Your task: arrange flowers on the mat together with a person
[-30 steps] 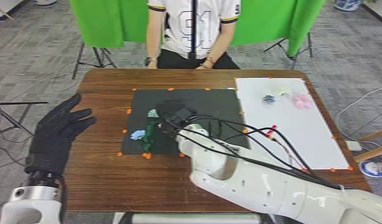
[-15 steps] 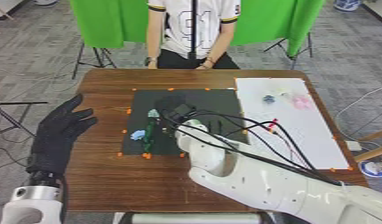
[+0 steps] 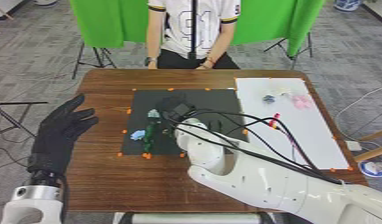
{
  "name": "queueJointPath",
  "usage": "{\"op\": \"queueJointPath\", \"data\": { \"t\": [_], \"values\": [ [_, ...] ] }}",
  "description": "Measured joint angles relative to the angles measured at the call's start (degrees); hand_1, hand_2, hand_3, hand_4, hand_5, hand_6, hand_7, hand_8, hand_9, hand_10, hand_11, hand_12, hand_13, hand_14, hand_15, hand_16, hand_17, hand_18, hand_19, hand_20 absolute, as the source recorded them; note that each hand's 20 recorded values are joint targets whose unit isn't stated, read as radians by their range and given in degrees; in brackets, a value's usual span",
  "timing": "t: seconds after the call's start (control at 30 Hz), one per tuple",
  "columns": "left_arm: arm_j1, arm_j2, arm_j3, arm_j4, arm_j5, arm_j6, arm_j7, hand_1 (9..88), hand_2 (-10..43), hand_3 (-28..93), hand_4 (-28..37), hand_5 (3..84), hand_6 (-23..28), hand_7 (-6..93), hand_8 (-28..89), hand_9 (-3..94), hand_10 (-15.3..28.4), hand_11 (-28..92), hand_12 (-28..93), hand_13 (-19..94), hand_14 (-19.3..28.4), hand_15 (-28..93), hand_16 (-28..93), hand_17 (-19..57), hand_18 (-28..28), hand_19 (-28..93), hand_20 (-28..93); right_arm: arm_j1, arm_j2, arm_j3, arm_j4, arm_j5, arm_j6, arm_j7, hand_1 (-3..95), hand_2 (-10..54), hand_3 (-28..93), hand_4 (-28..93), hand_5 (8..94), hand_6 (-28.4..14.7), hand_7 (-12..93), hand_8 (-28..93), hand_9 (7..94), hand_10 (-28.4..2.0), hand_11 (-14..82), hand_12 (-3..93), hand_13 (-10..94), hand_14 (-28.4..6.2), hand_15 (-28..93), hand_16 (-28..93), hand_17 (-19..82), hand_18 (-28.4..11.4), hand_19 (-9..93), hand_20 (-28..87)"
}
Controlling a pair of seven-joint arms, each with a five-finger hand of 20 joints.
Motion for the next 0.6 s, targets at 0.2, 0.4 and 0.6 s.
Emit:
{"op": "queueJointPath", "data": {
  "t": [0.2,0.4,0.6],
  "values": [
    [0.5,-0.05,-0.17,-0.08,0.0,0.11,0.08,21.2,5.9,79,-28.3,33.8,7.5,16.3,-11,33.9,19.7,33,9,24,26.1,59,-13,-6.8,22.7,56,9,0.18,0.1,0.38,-1.65,0.1,-0.66,-0.01,43.9,-9.5,71,-28,66.4,1.7,15,-12,67.3,-14.3,36.0,19.7,64,-10.3,70,17,28,-20.6,81,6],
    [1.32,-0.05,-0.33,-0.14,-0.03,0.38,0.71,21.2,5.9,79,-28.3,33.8,7.5,16.3,-11,33.9,19.7,33,9,24,26.1,59,-13,-6.8,22.7,56,8,0.86,0.48,0.14,-3.04,0.24,-0.65,-0.01,43.3,-9.5,71,-28,66.3,1.7,15,-12,67.0,-14.4,35.9,19.6,64,-10.5,70,16,28,-20.7,81,7],
    [2.36,-0.42,-1.07,-0.32,-0.07,0.69,1.56,21.2,5.9,79,-28.3,33.8,7.5,16.3,-11,33.9,19.6,33,9,24,26.1,59,-13,-6.8,22.7,56,9,-0.57,2.29,3.97,-7.88,4.04,-0.24,-0.2,42.3,-9.5,71,-28,66.2,1.3,15,-12,67.1,-15.0,34.3,18.9,63,-10.9,69,15,28,-20.9,80,7]
  ]
}}
